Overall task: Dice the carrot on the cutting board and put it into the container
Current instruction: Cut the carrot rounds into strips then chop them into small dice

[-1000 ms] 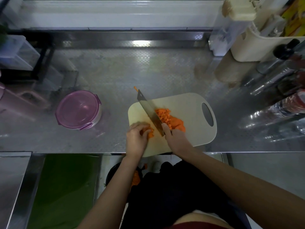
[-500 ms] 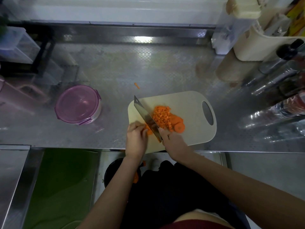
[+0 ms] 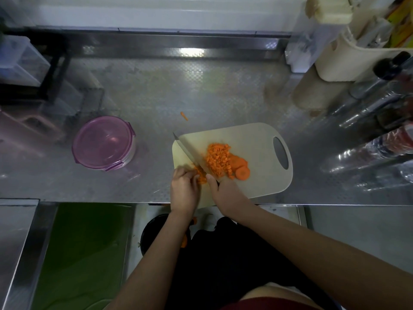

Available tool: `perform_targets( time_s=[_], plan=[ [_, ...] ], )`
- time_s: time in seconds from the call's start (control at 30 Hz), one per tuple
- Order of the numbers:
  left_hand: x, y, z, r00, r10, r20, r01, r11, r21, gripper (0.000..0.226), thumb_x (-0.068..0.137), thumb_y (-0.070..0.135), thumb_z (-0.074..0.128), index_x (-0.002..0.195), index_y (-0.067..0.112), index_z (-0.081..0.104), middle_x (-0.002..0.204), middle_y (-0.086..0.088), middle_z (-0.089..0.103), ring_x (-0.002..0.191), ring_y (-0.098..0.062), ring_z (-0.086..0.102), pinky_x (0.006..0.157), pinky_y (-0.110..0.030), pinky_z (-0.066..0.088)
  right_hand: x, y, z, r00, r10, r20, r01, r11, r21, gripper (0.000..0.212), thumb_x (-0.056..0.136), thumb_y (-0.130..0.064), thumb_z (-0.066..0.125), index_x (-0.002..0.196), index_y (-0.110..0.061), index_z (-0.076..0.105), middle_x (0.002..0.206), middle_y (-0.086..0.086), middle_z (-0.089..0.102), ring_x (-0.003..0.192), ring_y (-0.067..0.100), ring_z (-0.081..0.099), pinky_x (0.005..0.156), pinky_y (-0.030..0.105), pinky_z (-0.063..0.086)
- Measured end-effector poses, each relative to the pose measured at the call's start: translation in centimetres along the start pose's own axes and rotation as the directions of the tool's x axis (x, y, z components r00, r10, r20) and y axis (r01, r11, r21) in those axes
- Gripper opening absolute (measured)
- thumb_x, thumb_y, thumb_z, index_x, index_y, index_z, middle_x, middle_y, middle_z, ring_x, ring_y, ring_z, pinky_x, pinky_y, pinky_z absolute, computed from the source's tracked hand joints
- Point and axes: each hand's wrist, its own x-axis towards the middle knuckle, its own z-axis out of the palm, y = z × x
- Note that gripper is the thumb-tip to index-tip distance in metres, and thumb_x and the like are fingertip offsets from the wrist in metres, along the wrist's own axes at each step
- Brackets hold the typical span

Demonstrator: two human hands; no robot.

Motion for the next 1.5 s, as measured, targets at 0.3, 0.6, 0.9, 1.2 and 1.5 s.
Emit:
perform_targets(
  time_s=[0.3,0.6,0.9,1.2,1.5],
  plan=[
    [0.0,0.0,-0.1,1.000,-0.011,-0.009,0.011,1.000,-0.025,0.014,0.081,0.001,0.065,0.093,-0.003,0.071,0.086,-0.015,0.063,0.089,-0.031,0.057,0.079,-0.020,0.036,1.2,-0.6,-0.8,1.000,0.014,0.006,-0.014,1.000,-0.015,0.063,0.098,-0.046,0.033,0.080,0.005,0.064,0.090,0.026,0.066,0.090,0.033,0.063,0.073,0.031,0.041],
    [-0.2,1.0,0.1,0.999,-0.032,0.025,0.033,0.998,-0.060,0.020,0.089,0.006,0.056,0.104,0.002,0.069,0.100,-0.014,0.060,0.099,-0.029,0.050,0.086,-0.020,0.033,1.3,0.5,-3.0,0.999,0.046,0.013,-0.046,0.998,0.052,0.058,0.100,-0.042,0.031,0.052,-0.012,0.046,0.063,0.010,0.054,0.072,0.023,0.054,0.066,0.026,0.034],
    [-1.2,-0.5,-1.3,0.979,0.024,0.205,-0.044,0.995,0.090,0.066,0.083,0.040,0.064,0.141,0.022,0.036,0.124,-0.002,0.039,0.118,-0.018,0.037,0.103,-0.033,0.035,-0.1,0.2,-4.4,0.998,0.007,0.064,-0.010,0.998,0.058,0.051,0.102,-0.035,0.030,0.066,-0.011,0.056,0.057,-0.003,0.042,0.054,0.005,0.038,0.058,0.018,0.033],
    [-0.6,1.2,-0.7,0.978,-0.053,0.200,0.067,0.996,-0.065,0.041,0.084,0.015,0.065,0.124,0.009,0.055,0.115,-0.009,0.044,0.104,-0.027,0.051,0.093,-0.032,0.041,-1.0,-0.1,-4.4,0.996,0.014,0.088,-0.015,1.000,0.010,0.057,0.100,-0.042,0.029,0.053,-0.015,0.043,0.055,0.001,0.045,0.055,0.013,0.044,0.061,0.028,0.030],
    [-0.7,2.3,-0.4,0.985,-0.097,0.141,0.112,0.988,-0.102,0.051,0.084,0.025,0.066,0.130,0.011,0.049,0.123,-0.007,0.048,0.108,-0.022,0.050,0.091,-0.033,0.044,-1.3,0.3,-4.2,0.996,0.010,0.085,-0.010,1.000,0.002,0.055,0.100,-0.043,0.029,0.060,-0.012,0.050,0.058,0.000,0.048,0.055,0.008,0.044,0.055,0.029,0.026]
  ],
)
